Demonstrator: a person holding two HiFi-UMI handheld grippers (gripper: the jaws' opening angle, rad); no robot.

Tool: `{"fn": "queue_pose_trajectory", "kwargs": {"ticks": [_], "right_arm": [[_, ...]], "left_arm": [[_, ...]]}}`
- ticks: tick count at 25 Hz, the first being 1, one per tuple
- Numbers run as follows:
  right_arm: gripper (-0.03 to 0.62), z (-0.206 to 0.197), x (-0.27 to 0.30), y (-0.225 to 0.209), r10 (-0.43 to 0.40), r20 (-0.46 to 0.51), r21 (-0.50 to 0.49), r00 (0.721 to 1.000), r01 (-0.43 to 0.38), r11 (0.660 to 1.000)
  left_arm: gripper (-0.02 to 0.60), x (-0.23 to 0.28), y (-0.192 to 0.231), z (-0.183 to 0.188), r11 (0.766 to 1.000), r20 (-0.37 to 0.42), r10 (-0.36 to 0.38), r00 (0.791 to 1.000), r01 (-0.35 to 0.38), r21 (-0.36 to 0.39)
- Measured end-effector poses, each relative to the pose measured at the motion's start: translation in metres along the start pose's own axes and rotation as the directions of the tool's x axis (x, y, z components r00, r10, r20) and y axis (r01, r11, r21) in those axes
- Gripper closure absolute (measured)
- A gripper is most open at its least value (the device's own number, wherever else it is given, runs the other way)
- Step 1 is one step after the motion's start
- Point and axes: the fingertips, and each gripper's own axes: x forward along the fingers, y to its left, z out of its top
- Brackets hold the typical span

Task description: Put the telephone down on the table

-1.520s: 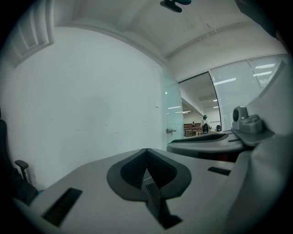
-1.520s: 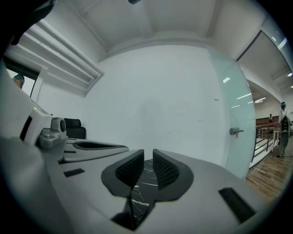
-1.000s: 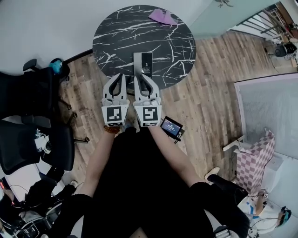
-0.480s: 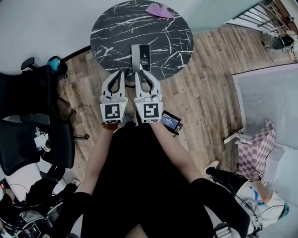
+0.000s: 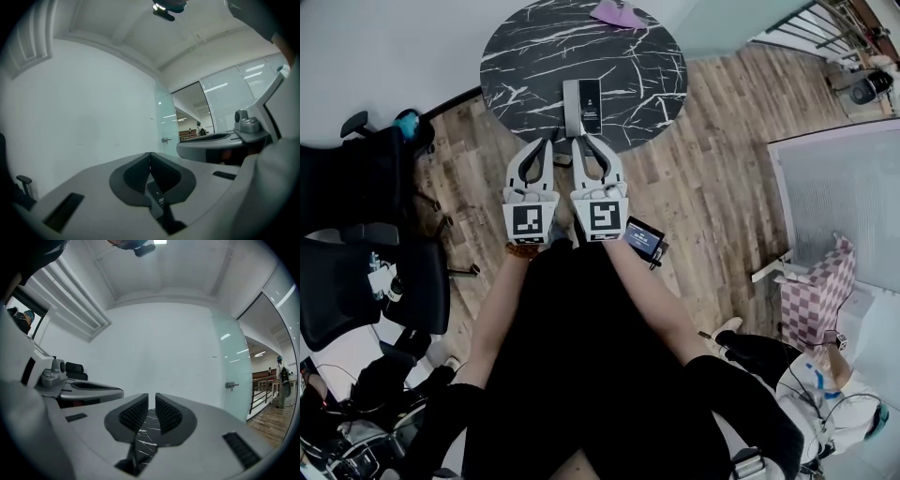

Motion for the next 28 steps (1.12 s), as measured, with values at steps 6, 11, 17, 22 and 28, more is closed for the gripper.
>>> {"fn": "queue_pose_trajectory", "kwargs": {"ticks": [6,11,17,22,28], "right_arm": [[0.533,-0.001,-0.006,0.002,-0.003,0.009,0.004,1.000,0.002,1.000],[0.533,-0.001,-0.004,0.004,0.005,0.005,-0.002,1.000,-0.005,1.000],[0.533,-0.002,-0.001,0.009,0.012,0.004,-0.008,1.000,-0.012,1.000],[0.534,-0.002,0.002,0.014,0.016,-0.004,-0.011,1.000,-0.016,1.000],[0.534,-0.001,0.005,0.017,0.021,-0.014,-0.019,1.000,-0.022,1.000]], "left_arm": [[0.568,-0.004,-0.002,0.006,1.000,0.025,-0.018,1.000,0.018,-0.011],[0.568,-0.003,0.000,0.008,1.000,0.032,-0.025,0.999,0.026,-0.015],[0.568,-0.002,0.002,0.004,0.999,0.026,-0.031,0.999,0.032,-0.019],[0.568,-0.004,0.008,0.002,0.999,0.030,-0.029,0.999,0.029,-0.025],[0.568,-0.005,0.010,0.003,0.999,0.028,-0.036,0.999,0.037,-0.031]]}}
